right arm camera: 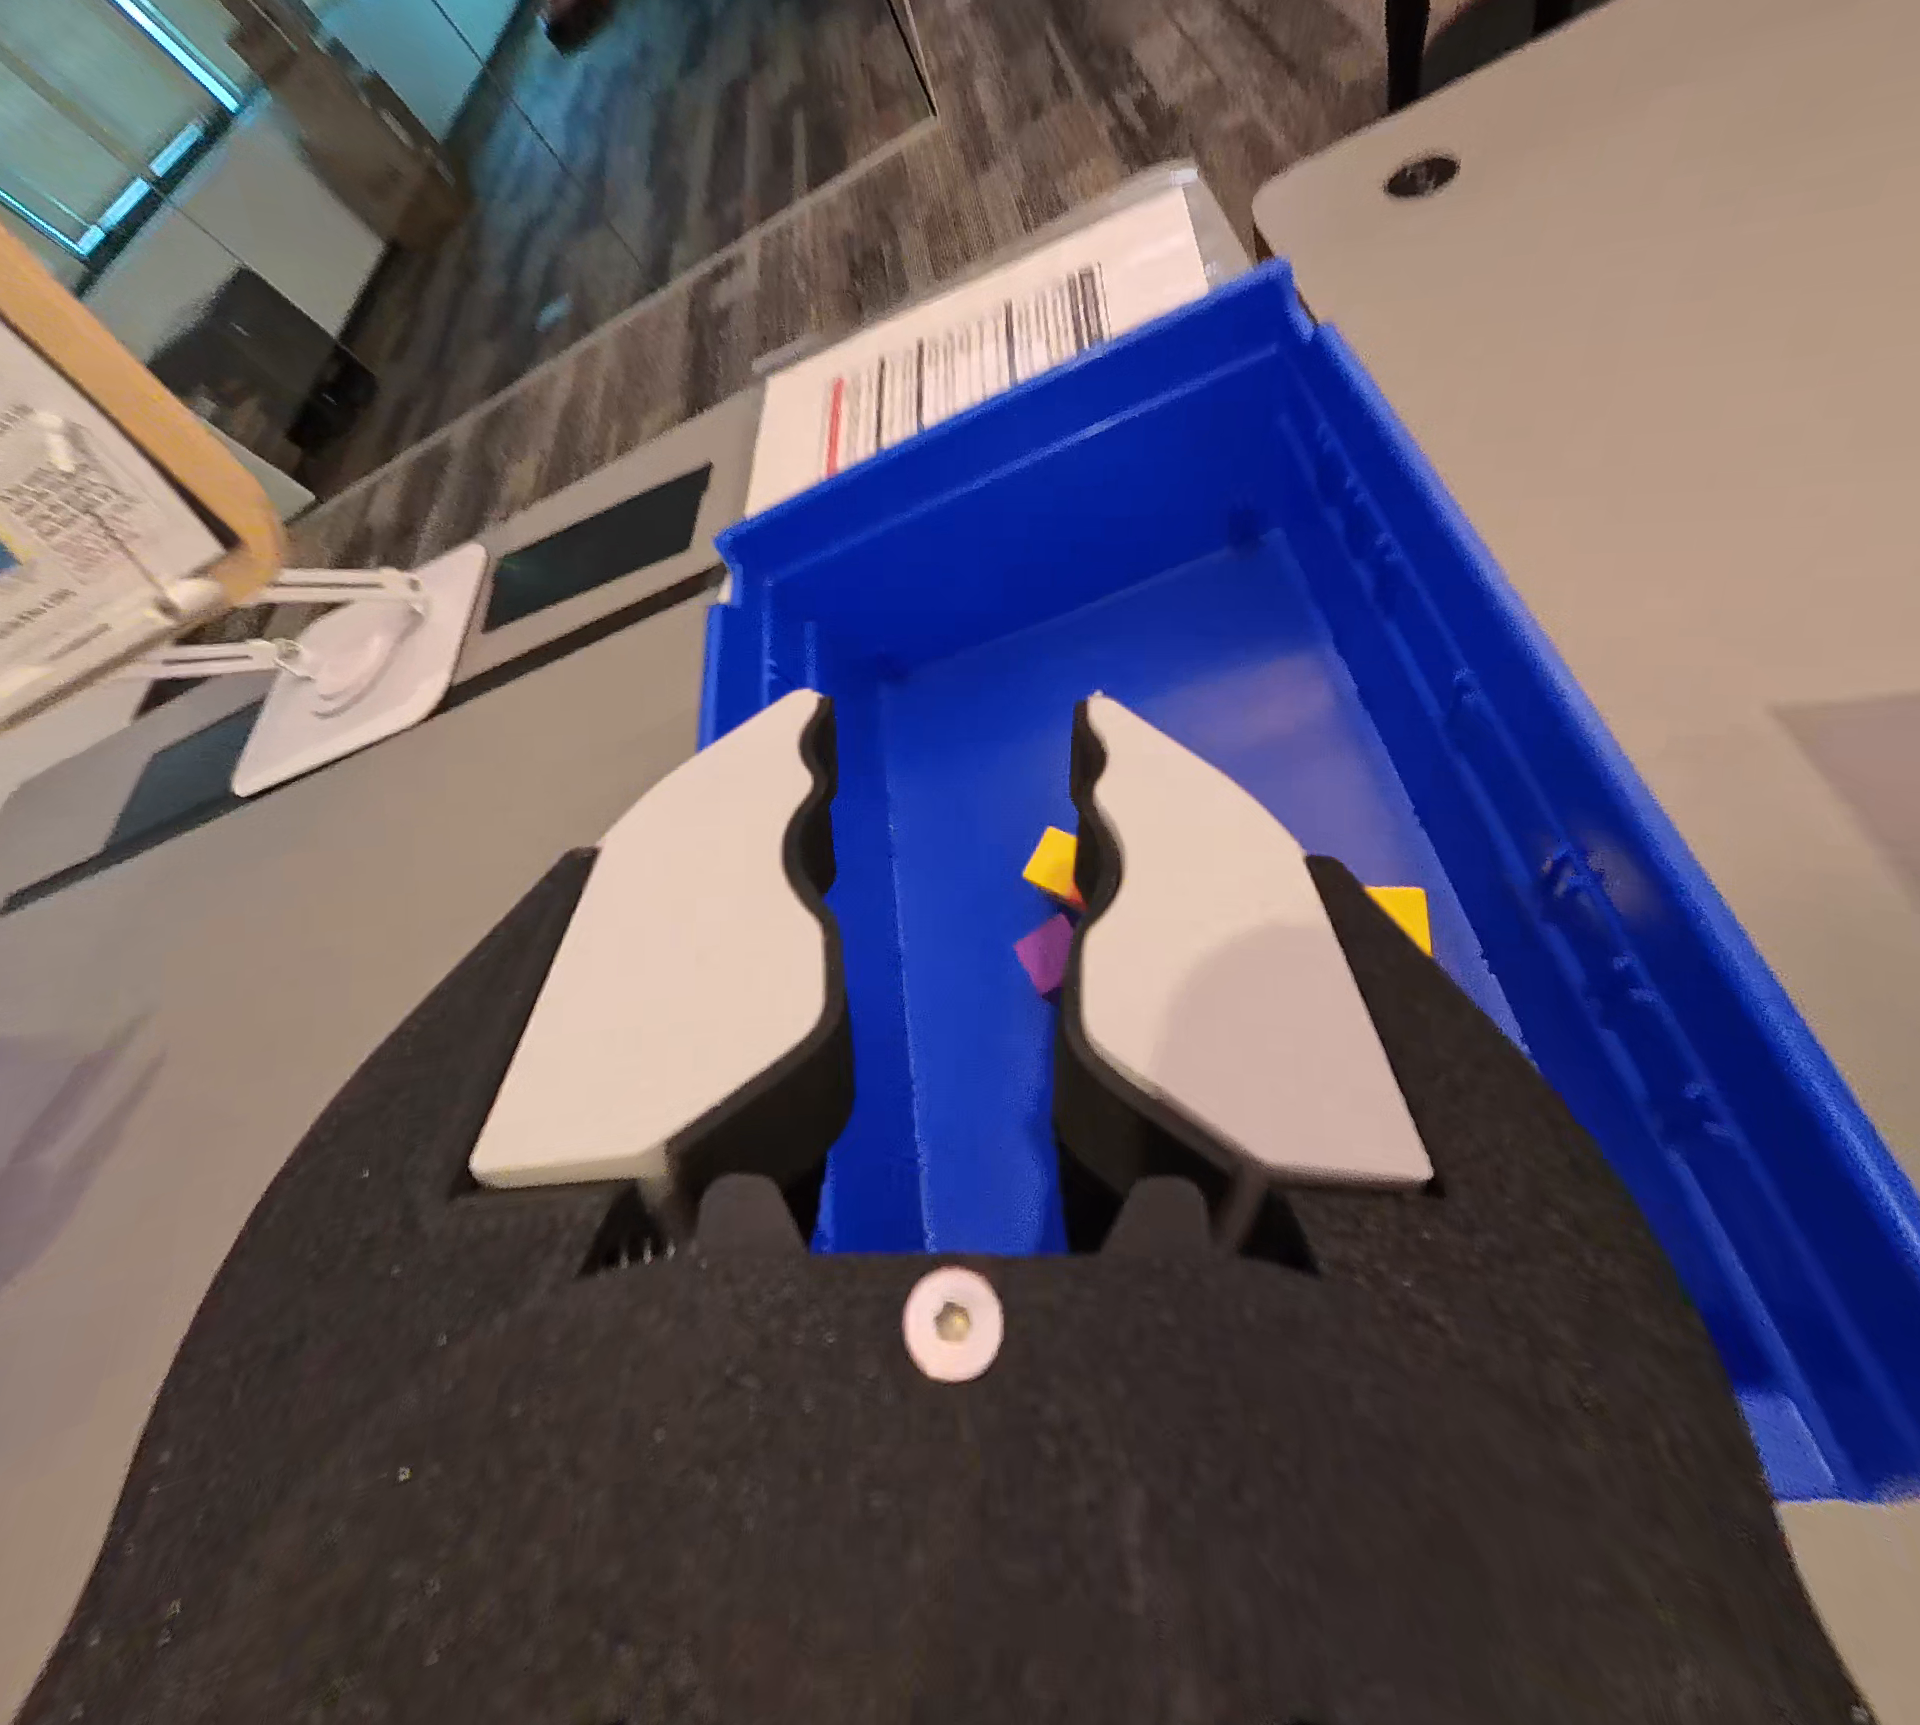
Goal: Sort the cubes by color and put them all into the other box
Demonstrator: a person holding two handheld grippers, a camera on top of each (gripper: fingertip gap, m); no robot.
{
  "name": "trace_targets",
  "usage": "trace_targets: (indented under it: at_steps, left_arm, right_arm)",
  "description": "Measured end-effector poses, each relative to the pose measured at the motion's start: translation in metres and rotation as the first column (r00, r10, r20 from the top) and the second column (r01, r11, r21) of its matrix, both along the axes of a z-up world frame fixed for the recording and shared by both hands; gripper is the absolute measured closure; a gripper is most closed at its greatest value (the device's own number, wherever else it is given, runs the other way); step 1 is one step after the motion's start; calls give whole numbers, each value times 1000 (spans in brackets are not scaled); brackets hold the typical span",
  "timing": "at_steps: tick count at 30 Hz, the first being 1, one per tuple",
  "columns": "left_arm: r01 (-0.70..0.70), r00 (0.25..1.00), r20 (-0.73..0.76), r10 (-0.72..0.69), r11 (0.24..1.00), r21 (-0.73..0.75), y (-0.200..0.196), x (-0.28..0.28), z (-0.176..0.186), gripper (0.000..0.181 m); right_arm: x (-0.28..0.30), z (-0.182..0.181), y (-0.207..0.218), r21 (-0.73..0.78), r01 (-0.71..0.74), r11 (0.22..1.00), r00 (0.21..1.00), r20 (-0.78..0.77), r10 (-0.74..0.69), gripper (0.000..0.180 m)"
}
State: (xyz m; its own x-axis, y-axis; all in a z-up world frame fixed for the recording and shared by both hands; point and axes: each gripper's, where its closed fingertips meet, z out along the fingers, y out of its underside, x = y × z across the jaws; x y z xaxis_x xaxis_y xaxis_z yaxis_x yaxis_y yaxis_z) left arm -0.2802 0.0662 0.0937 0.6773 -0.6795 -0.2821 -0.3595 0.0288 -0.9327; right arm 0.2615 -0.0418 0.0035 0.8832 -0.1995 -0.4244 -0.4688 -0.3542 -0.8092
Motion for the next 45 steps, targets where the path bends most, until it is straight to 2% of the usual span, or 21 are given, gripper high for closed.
trace_targets:
  at_steps: [7, 13, 17, 20, 23, 25, 26, 28, 32, 36, 39, 42, 45]
  left_arm:
    - [-34, 999, -26, 35, 999, 30, 1, -9, 4, 146]
    - [-166, 985, -25, 173, 973, 162, -17, -70, 46, 154]
    - [-240, 936, -246, 253, 967, 82, -13, -144, 26, 160]
    - [-391, 788, -504, 353, 920, 32, 0, -231, -10, 158]
    - [-468, 656, -691, 304, 882, -56, -9, -310, -54, 155]
    - [-544, 594, -742, 311, 835, -86, -18, -354, -73, 165]
    - [-547, 599, -746, 290, 829, -117, -24, -365, -83, 166]
    - [-485, 653, -726, 214, 855, -184, -35, -371, -103, 167]
    - [-387, 683, -729, 45, 869, -309, -52, -383, -143, 165]
    - [-201, 758, -632, -157, 866, -457, -63, -367, -167, 167]
    - [-95, 735, -594, -328, 818, -568, -84, -359, -182, 161]
    - [-137, 717, -592, -367, 759, -637, -91, -362, -193, 141]
    - [-215, 708, -614, -348, 723, -657, -89, -367, -201, 119]
  right_arm:
    - [-16, 62, -21, 211, -11, 977, 999, 46, 1, 140]
    - [-39, 96, -30, 275, -75, 959, 985, 169, 29, 140]
    - [-60, 108, -20, 284, -149, 947, 974, 208, 90, 139]
    - [-75, 106, -4, 250, -207, 946, 960, 238, 147, 138]
    - [-86, 99, 11, 173, -235, 956, 943, 281, 180, 138]
    - [-90, 100, 18, 143, -228, 963, 928, 333, 170, 138]
    - [-96, 107, 20, 159, -242, 957, 922, 346, 175, 138]
    - [-122, 136, 21, 286, -302, 909, 924, 324, 204, 138]
    - [-187, 203, 8, 617, -419, 666, 904, 217, 368, 141]
    - [-237, 218, 5, 668, -529, 523, 814, 228, 534, 144]
    - [-259, 220, 7, 663, -560, 497, 786, 236, 572, 142]
    - [-273, 215, 13, 635, -584, 506, 770, 235, 594, 141]
    - [-276, 206, 20, 603, -588, 539, 771, 217, 599, 140]
